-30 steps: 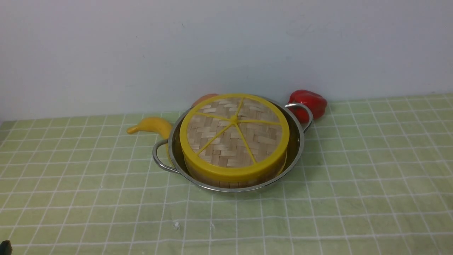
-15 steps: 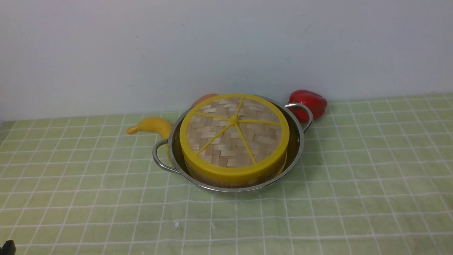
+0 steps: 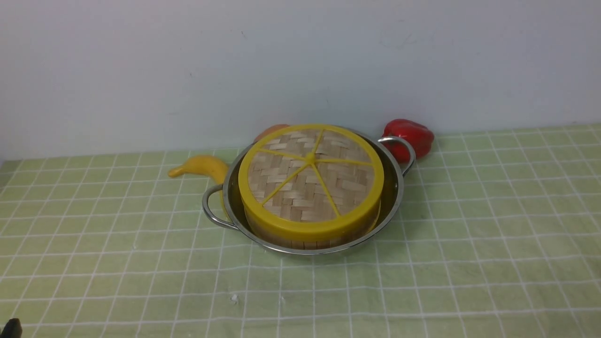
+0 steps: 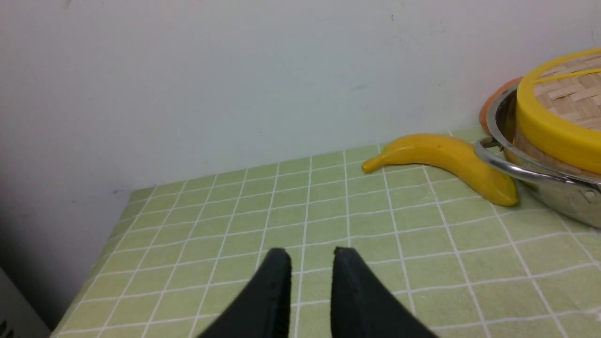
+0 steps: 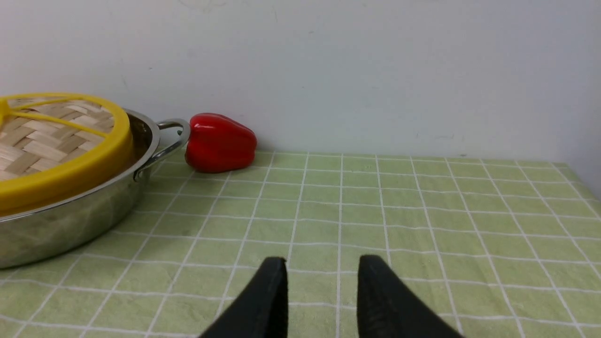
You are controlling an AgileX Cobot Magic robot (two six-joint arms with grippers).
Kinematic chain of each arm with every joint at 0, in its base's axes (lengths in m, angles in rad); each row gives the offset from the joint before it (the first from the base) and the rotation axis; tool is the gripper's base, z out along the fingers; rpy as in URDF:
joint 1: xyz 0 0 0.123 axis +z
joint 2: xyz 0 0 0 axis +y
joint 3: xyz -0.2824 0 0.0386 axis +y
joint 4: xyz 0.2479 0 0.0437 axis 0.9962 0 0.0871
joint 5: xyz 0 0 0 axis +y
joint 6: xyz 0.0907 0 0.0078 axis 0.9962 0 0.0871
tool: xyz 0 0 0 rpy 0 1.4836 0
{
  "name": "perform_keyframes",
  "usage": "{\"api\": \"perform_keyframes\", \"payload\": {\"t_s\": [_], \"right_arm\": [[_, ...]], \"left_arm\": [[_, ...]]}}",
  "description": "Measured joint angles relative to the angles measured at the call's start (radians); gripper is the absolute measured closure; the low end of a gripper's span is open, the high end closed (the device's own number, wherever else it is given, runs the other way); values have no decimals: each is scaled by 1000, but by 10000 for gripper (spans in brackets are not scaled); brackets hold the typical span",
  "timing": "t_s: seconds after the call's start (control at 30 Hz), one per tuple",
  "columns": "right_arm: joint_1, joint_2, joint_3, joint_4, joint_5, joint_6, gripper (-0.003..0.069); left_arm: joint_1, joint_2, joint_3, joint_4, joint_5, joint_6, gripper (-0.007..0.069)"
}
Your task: Place the steamer in the pot on the green tablecloth, and put the lid on the steamer.
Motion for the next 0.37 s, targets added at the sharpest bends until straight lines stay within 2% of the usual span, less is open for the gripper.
{"api": "perform_keyframes", "payload": {"t_s": [0.37], "right_arm": [[0,0,0,0,0,4,419]], "left_arm": [[0,0,0,0,0,0,482]]}}
